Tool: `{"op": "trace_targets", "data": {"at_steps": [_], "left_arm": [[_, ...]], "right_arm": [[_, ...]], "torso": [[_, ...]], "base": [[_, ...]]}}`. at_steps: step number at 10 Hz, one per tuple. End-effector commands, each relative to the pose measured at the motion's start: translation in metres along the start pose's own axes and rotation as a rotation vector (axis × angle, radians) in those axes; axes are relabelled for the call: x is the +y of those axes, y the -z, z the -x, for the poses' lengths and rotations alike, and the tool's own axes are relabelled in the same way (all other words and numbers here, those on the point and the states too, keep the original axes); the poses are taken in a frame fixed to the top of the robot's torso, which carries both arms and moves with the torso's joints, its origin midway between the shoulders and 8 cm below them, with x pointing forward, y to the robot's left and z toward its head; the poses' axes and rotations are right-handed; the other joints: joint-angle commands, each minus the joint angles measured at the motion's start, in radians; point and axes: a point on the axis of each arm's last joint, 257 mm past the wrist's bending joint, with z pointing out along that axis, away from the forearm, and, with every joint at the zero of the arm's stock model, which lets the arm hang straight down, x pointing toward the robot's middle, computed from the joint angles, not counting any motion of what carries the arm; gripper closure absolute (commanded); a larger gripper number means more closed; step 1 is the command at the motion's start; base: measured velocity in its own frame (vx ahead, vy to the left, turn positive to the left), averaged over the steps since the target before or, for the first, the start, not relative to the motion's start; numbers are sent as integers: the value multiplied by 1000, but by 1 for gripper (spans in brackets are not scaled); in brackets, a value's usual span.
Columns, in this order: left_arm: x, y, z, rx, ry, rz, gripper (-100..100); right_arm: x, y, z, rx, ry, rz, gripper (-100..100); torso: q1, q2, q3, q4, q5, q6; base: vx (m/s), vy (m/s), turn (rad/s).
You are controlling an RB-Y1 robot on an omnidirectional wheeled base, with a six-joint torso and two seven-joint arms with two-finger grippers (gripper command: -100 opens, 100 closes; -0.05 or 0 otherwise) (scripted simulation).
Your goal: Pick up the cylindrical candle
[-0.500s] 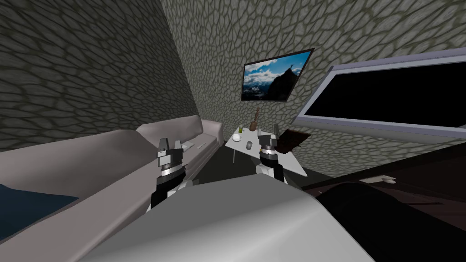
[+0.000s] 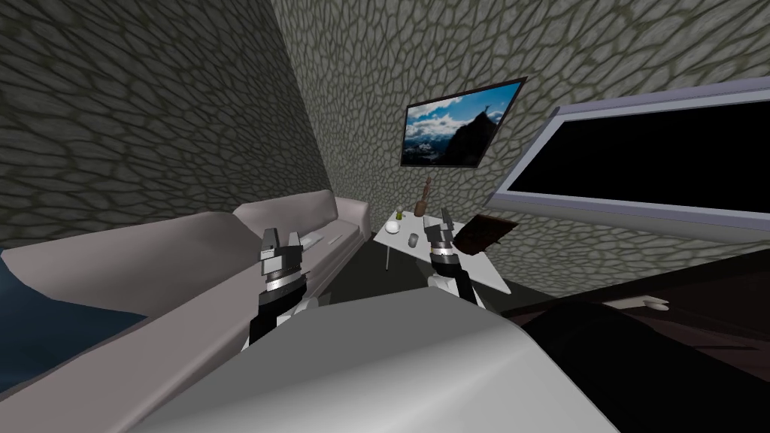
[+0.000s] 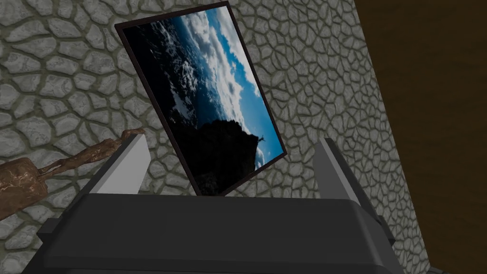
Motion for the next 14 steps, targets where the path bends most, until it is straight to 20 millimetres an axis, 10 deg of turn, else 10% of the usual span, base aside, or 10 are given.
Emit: {"op": "trace_targets", "data": {"at_steps": [1, 14], "left_arm": [[0, 0, 0, 0, 0, 0, 0], [0, 0, 0, 0, 0, 0, 0]], "right_arm": [[-18, 3, 2, 19, 48, -67, -100], [-113, 33, 21, 130, 325, -438, -100]], "torso": [[0, 0, 0, 0, 0, 0], [0, -2, -1, 0, 0, 0]], "base": [[-18, -12, 39], [0, -6, 33]]}}
